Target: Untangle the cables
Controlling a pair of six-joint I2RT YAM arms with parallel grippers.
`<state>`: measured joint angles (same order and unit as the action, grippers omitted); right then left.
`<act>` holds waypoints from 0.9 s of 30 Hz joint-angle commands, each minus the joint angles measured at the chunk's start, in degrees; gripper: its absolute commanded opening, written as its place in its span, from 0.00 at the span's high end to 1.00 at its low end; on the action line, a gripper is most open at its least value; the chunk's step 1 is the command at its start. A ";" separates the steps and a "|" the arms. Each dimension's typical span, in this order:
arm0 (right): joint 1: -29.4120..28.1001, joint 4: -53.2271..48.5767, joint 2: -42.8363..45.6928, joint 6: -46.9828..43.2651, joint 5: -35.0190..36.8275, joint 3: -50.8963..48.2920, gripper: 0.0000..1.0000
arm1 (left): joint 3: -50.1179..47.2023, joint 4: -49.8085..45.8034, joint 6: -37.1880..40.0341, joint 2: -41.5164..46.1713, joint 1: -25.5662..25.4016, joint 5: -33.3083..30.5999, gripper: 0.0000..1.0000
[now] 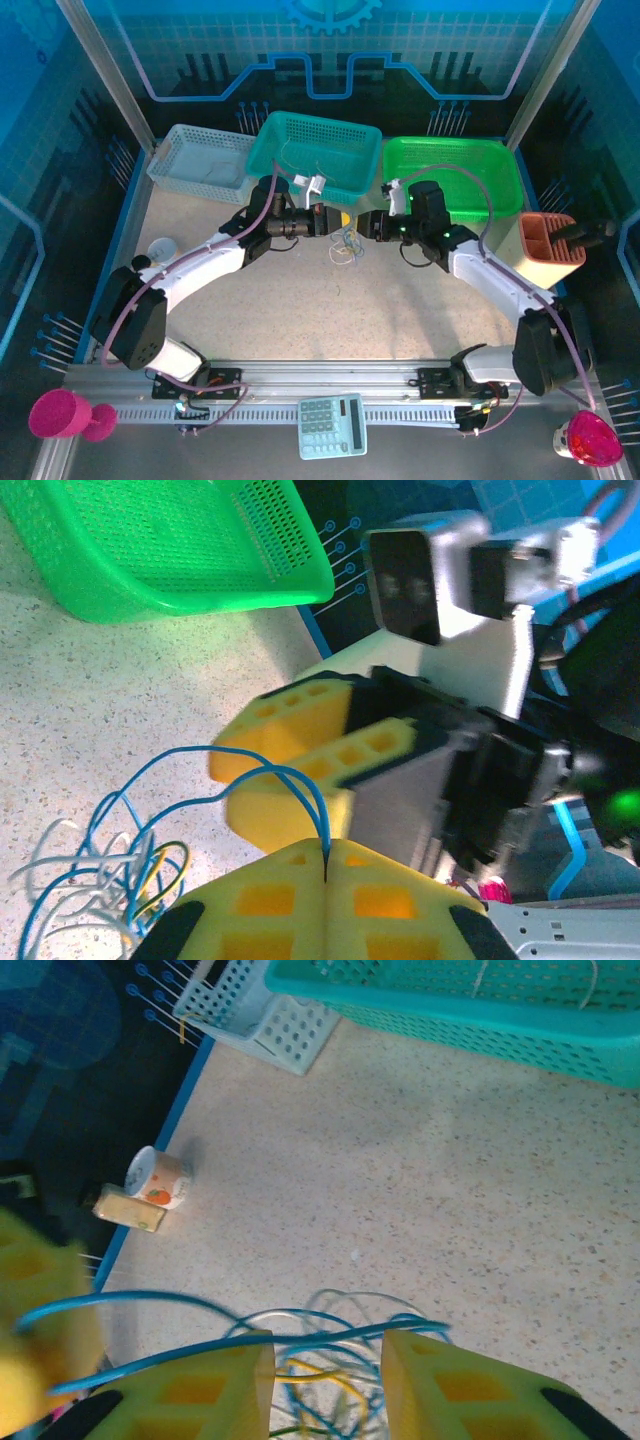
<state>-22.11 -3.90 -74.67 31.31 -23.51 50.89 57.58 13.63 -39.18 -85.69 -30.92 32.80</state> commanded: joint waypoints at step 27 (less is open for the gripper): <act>-10.59 3.98 5.07 -0.36 10.95 -3.02 0.51 | -1.25 2.19 -5.47 0.64 -0.01 -1.16 1.00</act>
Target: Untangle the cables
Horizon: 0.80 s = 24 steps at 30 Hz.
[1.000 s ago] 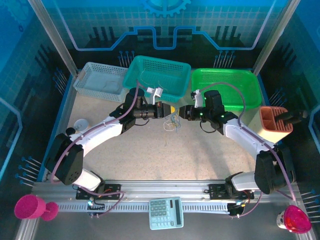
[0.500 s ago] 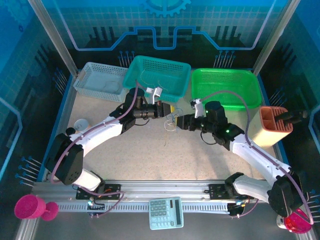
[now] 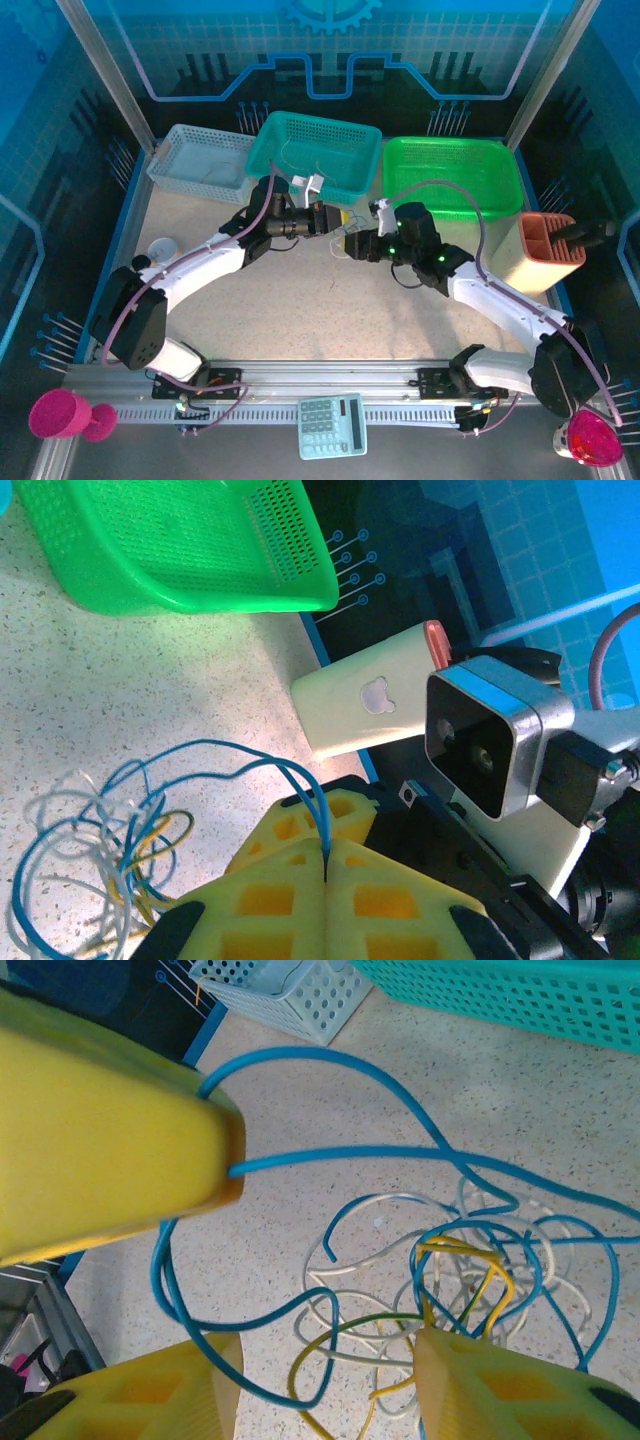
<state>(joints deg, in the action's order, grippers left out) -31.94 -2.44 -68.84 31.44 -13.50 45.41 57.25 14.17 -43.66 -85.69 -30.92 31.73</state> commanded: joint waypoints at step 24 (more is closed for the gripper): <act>-0.64 -1.72 2.56 -2.00 1.85 2.84 1.00 | -2.76 -0.15 0.07 5.35 5.19 -3.64 0.26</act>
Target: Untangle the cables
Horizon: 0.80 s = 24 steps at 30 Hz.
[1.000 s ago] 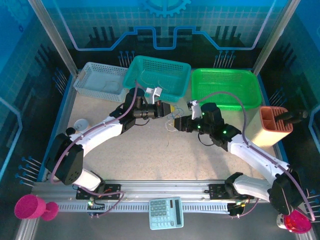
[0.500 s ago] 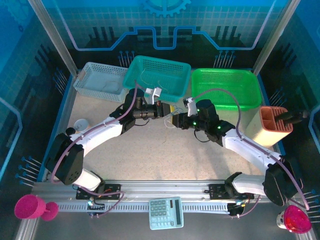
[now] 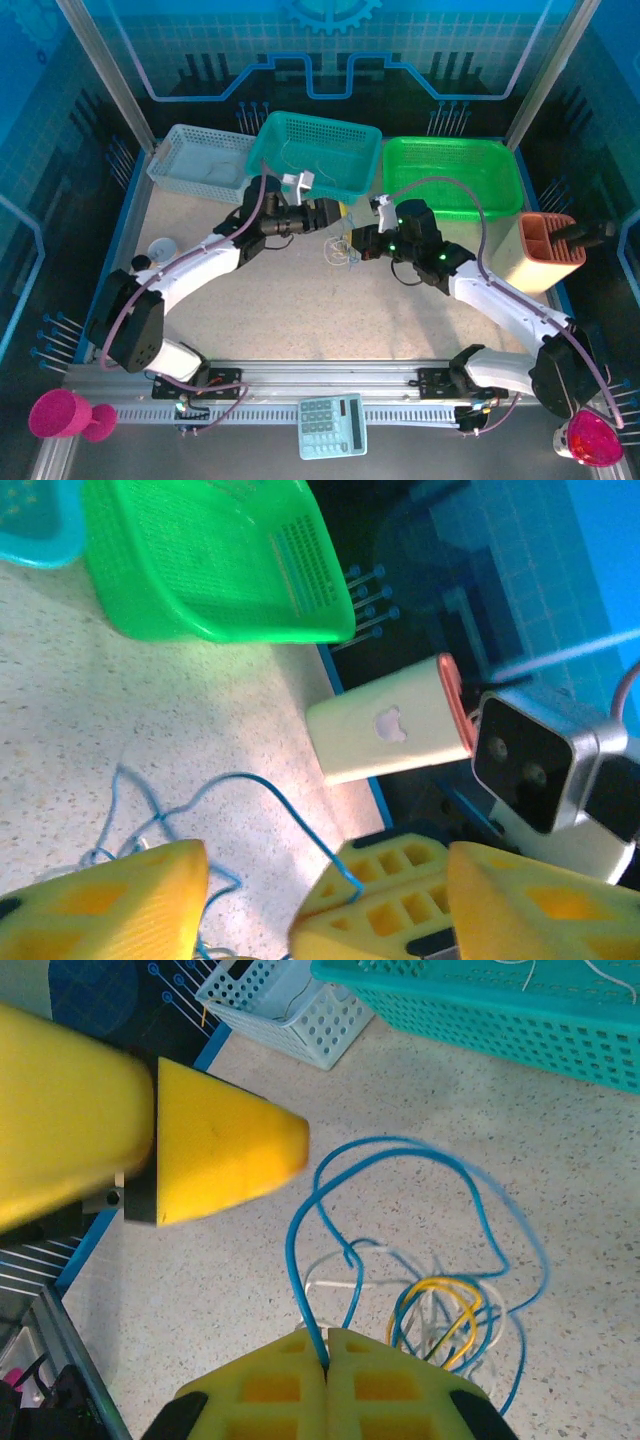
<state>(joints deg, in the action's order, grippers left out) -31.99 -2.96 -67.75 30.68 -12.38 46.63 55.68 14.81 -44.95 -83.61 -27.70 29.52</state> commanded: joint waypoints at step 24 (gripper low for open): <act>-0.34 -0.35 -2.16 0.74 -2.17 3.41 1.00 | -10.93 -14.11 28.47 9.56 -1.42 -6.85 0.18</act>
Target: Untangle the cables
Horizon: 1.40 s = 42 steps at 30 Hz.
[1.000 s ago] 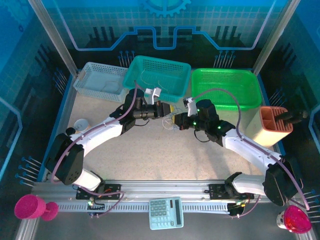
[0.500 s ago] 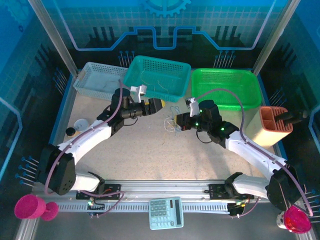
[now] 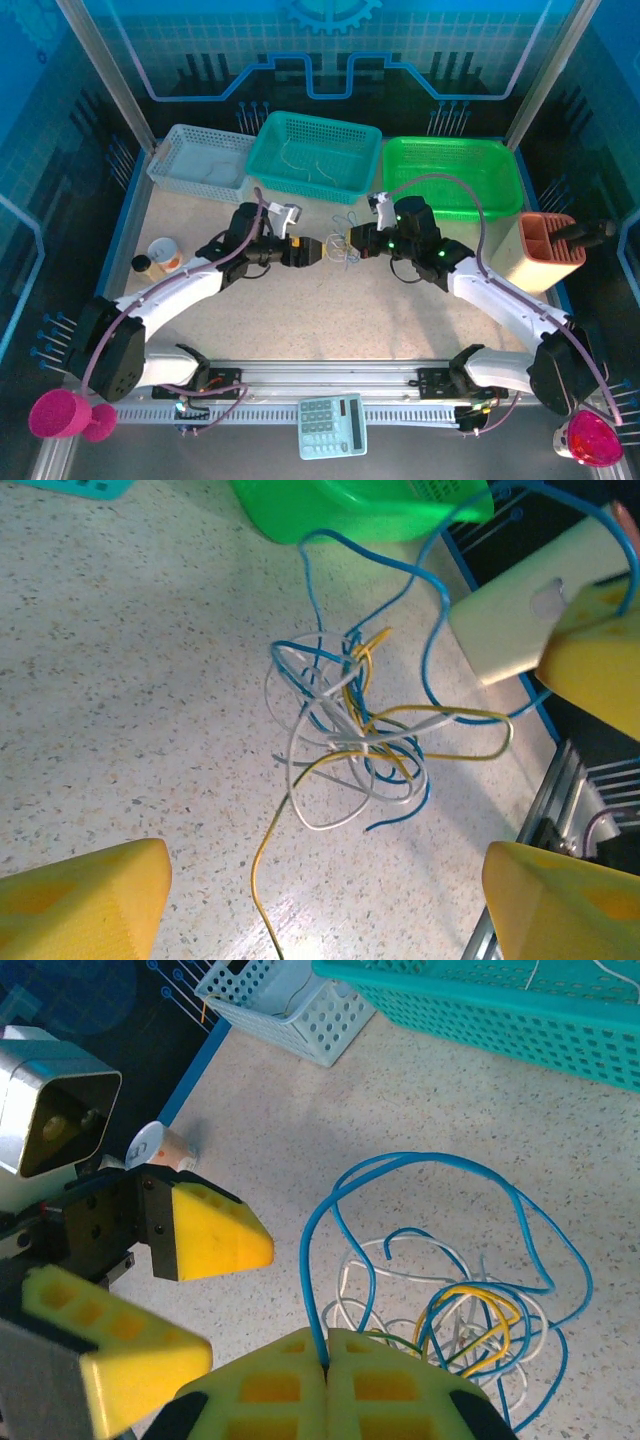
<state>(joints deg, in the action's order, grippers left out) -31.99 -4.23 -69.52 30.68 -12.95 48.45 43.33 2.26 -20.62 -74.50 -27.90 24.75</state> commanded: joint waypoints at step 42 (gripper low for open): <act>5.90 3.31 4.81 7.91 -11.79 11.00 1.00 | -1.33 8.57 -4.68 -15.43 -6.29 -11.51 1.00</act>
<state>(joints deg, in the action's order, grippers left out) -27.16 -3.55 -66.04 35.77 -20.82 58.04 42.94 11.00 -24.12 -89.21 -33.98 14.35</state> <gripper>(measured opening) 0.063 0.052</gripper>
